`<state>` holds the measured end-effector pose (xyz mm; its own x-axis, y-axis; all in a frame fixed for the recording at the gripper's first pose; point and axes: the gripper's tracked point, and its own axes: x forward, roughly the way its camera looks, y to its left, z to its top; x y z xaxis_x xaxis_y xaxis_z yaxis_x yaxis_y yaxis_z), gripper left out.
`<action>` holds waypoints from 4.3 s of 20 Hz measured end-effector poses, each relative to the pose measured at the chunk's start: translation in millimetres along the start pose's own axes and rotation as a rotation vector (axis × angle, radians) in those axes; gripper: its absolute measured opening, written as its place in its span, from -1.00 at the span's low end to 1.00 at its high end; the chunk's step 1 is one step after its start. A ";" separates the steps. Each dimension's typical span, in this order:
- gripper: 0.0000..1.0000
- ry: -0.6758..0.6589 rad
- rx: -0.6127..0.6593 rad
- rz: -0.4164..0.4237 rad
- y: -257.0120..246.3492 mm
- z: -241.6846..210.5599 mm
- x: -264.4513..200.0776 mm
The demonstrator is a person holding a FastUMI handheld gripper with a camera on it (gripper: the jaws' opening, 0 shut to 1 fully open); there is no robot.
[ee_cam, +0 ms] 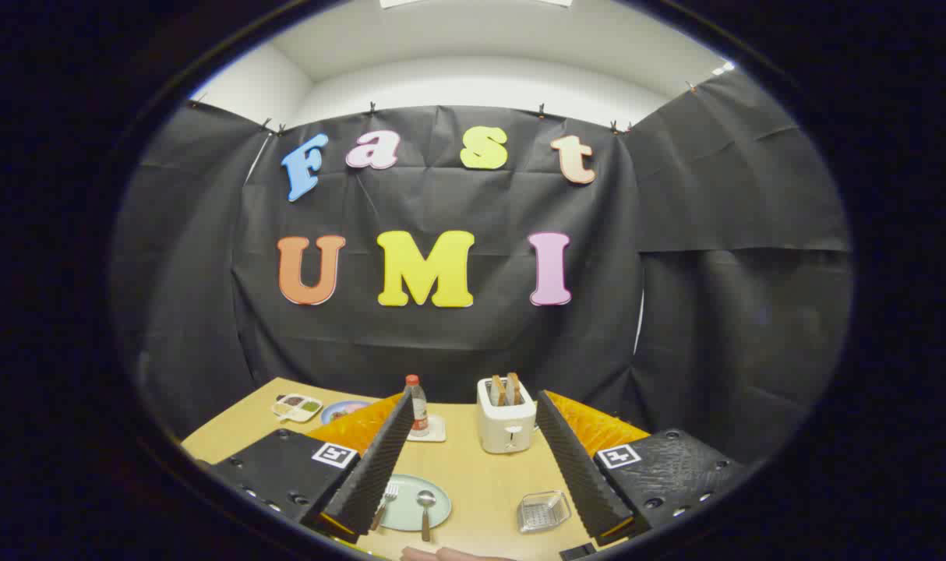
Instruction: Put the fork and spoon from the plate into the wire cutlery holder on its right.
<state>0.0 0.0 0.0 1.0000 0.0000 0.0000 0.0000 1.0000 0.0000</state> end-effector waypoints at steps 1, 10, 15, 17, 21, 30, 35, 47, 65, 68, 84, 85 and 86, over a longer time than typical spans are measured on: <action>0.91 0.001 -0.014 -0.001 -1.0 -3.4 -0.3; 0.92 0.036 -0.017 0.020 2.8 -12.2 0.1; 0.91 0.057 -0.034 0.034 7.5 -24.7 4.7; 0.91 0.082 -0.046 0.049 13.0 -40.9 9.5; 0.92 0.196 -0.052 0.090 21.1 -101.0 27.1; 0.92 0.468 -0.062 0.188 61.5 -236.9 69.9; 0.92 0.632 -0.034 0.220 86.9 -296.5 84.4; 0.29 0.823 -0.004 0.167 112.1 -373.0 104.6; -0.98 0.913 -0.069 0.192 95.3 -377.7 99.3; -0.98 0.902 -0.097 0.227 84.3 -363.0 89.0; -0.99 0.828 -0.039 0.347 -2.1 -250.3 53.2; -0.98 0.832 -0.033 0.333 -14.9 -246.9 53.4; -0.98 0.835 -0.025 0.322 -27.2 -243.2 54.0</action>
<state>54.0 -27.2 -243.2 0.6254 0.2711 -0.7317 -0.2905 0.9512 0.1041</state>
